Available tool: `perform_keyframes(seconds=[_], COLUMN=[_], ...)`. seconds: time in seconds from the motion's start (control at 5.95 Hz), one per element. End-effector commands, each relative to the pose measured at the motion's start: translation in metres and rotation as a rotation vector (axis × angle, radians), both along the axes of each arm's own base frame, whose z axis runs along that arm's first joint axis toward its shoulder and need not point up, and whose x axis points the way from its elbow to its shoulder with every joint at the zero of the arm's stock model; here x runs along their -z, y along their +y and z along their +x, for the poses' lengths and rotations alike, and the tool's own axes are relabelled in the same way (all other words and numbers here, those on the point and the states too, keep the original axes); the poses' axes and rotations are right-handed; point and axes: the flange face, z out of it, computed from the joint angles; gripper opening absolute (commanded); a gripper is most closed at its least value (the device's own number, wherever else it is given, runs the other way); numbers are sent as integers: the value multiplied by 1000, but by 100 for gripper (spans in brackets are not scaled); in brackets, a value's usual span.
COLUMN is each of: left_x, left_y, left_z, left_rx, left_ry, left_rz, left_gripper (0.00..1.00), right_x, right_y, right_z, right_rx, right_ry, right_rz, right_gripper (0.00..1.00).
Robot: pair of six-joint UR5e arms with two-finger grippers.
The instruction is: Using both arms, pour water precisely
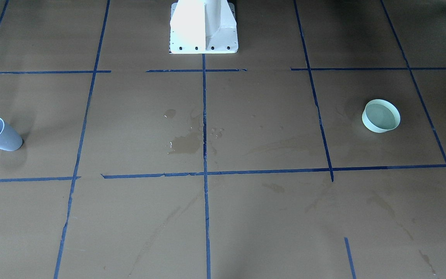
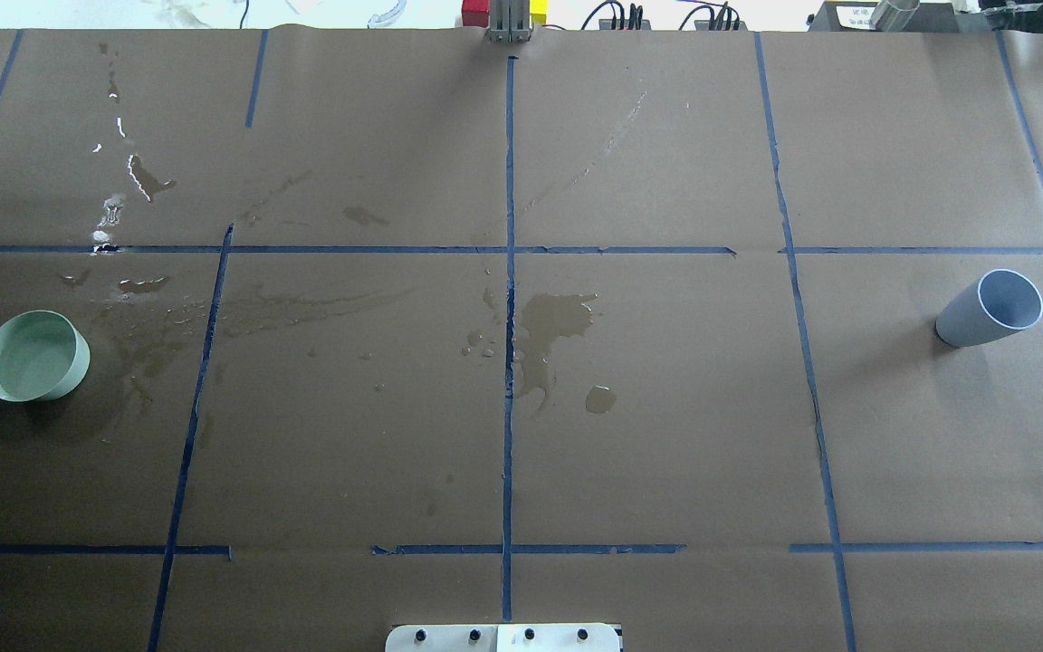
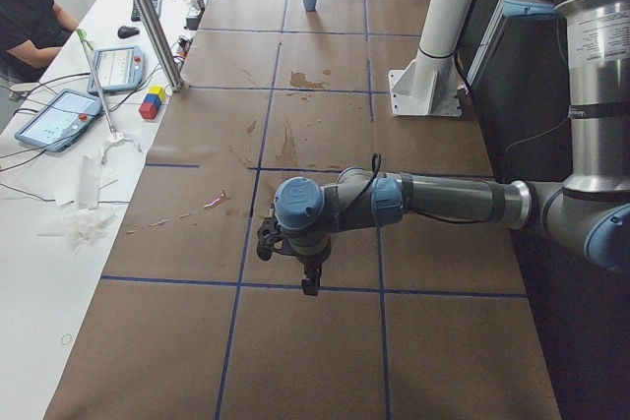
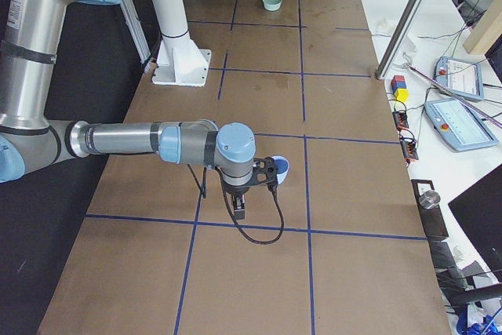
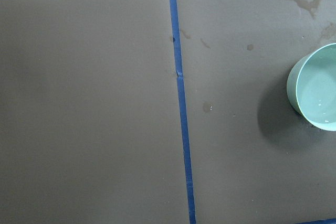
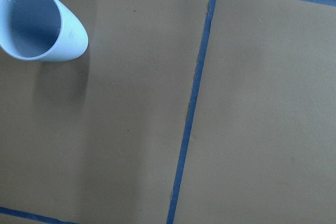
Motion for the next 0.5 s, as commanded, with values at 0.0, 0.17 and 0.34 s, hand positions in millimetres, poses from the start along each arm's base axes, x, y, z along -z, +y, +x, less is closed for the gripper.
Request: perform_keyframes(seconds=[0.0, 0.17, 0.34], left_x=[12, 9, 13], left_y=[-14, -12, -7], left_z=[1, 1, 0], left_rx=[-11, -10, -11], left_ry=[-18, -14, -22], left_rz=[23, 1, 23], left_gripper=[100, 100, 100], right_x=[-8, -8, -7], right_y=[10, 8, 7], right_z=[0, 0, 0], right_rx=[-1, 2, -2], right_ry=[-3, -1, 0], right_rz=[-15, 14, 63], right_gripper=[100, 100, 100])
